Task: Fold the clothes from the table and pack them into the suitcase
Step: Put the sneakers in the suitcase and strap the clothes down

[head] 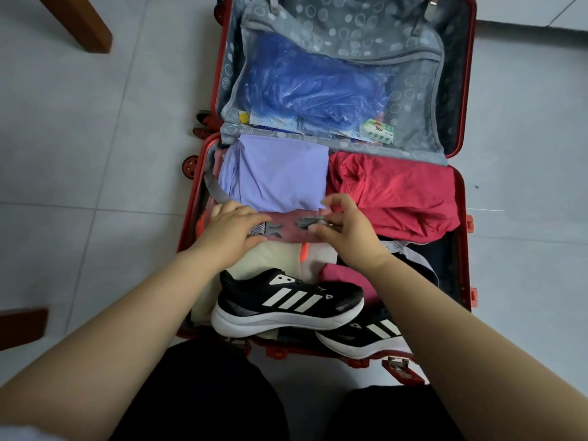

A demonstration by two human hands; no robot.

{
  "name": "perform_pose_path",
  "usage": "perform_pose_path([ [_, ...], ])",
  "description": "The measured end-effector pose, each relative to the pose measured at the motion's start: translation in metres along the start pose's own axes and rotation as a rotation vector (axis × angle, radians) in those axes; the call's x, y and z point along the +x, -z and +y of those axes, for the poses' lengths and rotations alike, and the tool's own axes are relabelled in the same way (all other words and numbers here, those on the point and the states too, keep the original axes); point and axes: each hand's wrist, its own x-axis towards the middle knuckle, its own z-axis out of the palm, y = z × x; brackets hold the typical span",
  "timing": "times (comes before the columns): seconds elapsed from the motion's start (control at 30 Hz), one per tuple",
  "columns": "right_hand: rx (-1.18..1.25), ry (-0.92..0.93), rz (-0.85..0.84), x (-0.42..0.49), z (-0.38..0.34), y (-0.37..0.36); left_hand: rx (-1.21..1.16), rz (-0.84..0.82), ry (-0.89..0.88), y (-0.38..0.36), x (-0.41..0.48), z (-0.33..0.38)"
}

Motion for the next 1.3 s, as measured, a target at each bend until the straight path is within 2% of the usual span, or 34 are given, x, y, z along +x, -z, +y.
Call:
perform_pose_path([
  [0.17, -0.223, 0.176, 0.200, 0.002, 0.002, -0.012, -0.305, 0.141, 0.073, -0.001, -0.001, 0.008],
  [0.37, -0.344, 0.354, 0.251, 0.004, 0.010, -0.022, -0.327, 0.182, 0.072, 0.003, -0.003, 0.010],
  [0.5, -0.329, 0.371, 0.292, 0.009, 0.012, -0.024, -0.334, 0.152, 0.107, -0.001, 0.000, 0.008],
  [0.73, -0.307, 0.379, 0.248, 0.010, 0.021, -0.032, -0.390, 0.123, 0.160, -0.012, 0.004, -0.002],
  [1.07, -0.479, 0.510, 0.298, 0.008, 0.028, -0.042, -0.376, 0.134, 0.059, -0.012, 0.006, -0.004],
  [1.17, -0.535, 0.524, 0.296, 0.007, 0.031, -0.047, -0.388, 0.113, 0.081, -0.016, 0.008, -0.009],
  [1.3, -0.487, 0.375, 0.192, 0.003, 0.029, -0.055, -0.334, 0.124, 0.064, -0.013, 0.006, -0.005],
])
